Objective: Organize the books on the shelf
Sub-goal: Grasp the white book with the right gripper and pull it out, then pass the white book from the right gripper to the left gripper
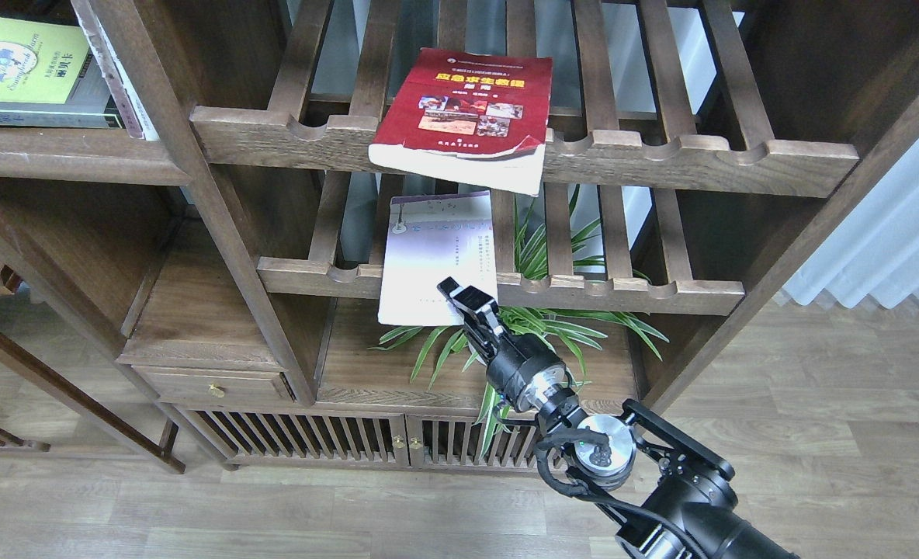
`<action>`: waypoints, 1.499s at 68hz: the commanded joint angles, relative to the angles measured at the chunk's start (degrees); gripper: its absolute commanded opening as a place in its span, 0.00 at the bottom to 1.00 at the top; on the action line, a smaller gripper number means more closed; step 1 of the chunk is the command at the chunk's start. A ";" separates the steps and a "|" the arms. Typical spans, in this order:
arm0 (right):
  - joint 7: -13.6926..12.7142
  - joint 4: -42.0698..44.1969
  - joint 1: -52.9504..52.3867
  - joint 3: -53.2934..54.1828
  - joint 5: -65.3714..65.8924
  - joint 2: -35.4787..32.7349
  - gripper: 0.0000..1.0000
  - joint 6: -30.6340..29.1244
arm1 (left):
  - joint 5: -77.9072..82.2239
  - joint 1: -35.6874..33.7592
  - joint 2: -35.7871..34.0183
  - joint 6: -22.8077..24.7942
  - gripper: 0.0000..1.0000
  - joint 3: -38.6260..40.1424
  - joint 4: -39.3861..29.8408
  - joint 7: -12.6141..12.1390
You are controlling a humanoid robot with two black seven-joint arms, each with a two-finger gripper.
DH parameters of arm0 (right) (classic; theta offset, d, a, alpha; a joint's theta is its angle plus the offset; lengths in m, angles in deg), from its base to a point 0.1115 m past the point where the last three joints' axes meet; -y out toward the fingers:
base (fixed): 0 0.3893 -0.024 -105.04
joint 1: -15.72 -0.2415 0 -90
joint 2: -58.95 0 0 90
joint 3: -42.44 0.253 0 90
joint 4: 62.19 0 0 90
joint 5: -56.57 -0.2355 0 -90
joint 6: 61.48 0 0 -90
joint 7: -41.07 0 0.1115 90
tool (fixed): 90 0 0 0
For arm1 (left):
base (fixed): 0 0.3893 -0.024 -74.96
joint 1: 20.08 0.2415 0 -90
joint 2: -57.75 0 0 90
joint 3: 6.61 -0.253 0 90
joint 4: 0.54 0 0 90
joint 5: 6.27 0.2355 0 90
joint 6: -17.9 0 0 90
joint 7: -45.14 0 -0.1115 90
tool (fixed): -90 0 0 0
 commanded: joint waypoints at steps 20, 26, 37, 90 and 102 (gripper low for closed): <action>-3.25 -8.16 13.57 2.32 2.49 0.00 0.12 -8.09 | -8.78 0.04 -0.04 0.00 1.00 -12.81 1.84 0.00; -4.83 -8.77 17.17 2.32 4.94 0.00 0.09 -13.10 | -10.97 -0.05 -0.04 0.00 1.00 -16.76 1.84 0.00; -7.82 -8.51 21.22 2.41 8.02 0.00 0.07 -18.87 | -15.89 -0.48 -0.40 0.00 1.00 -23.62 1.58 0.00; -17.93 -4.90 26.06 1.88 14.62 0.00 0.06 -18.87 | -21.35 -5.05 -0.04 0.00 1.00 -44.54 -3.34 5.85; -18.46 -4.90 26.41 1.62 15.76 0.00 0.06 -18.87 | -21.26 -6.72 0.66 0.00 1.00 -47.18 -4.04 5.76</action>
